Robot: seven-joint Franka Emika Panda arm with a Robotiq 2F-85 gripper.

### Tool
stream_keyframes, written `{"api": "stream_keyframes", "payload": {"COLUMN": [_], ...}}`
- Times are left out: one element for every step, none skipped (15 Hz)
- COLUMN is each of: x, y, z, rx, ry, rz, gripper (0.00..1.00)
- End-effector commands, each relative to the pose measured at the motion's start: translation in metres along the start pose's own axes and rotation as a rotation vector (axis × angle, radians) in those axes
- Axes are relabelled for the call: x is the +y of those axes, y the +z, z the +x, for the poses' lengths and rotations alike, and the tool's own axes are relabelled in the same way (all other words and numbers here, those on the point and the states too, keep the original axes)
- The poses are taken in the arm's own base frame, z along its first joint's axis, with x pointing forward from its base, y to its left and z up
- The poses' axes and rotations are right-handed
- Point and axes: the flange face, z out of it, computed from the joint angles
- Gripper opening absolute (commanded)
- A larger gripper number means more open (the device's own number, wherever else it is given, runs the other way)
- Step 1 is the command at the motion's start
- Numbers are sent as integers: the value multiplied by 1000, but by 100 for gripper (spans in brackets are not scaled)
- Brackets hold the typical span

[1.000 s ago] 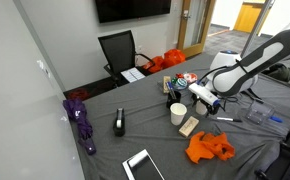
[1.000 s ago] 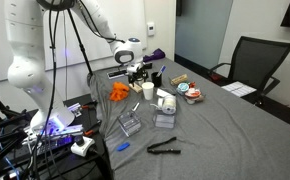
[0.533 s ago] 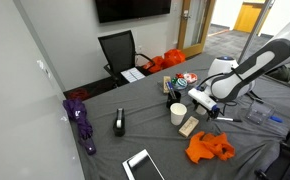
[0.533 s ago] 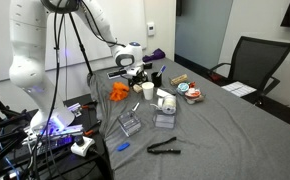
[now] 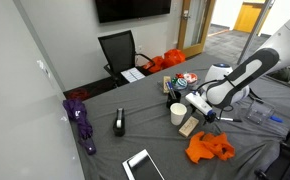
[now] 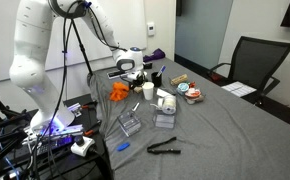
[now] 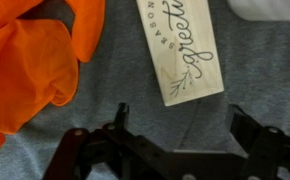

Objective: Pick up the wooden object on the table and put it in the right paper cup

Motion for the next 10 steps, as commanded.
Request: {"api": "stream_keyframes", "payload": {"x": [-5,-5,-5,-5,-5,-5,-5,-5,-5,-5], "y": [3,3,4,5,6,7,7,9,10,11], "z": [-3,-5,-6,-6,-5,-4,-3,-3,-2,-1], "rx": [-59,-71,-79,-77,-76,-70,-67,-62,-60,-61], "ry": [10,10,9,5,3,0,-2,-5,-7,-11], "rz": [56,58,56,45,42,36,30,22,14,8], "gripper": [100,100,100,100,100,100,100,100,100,100]}}
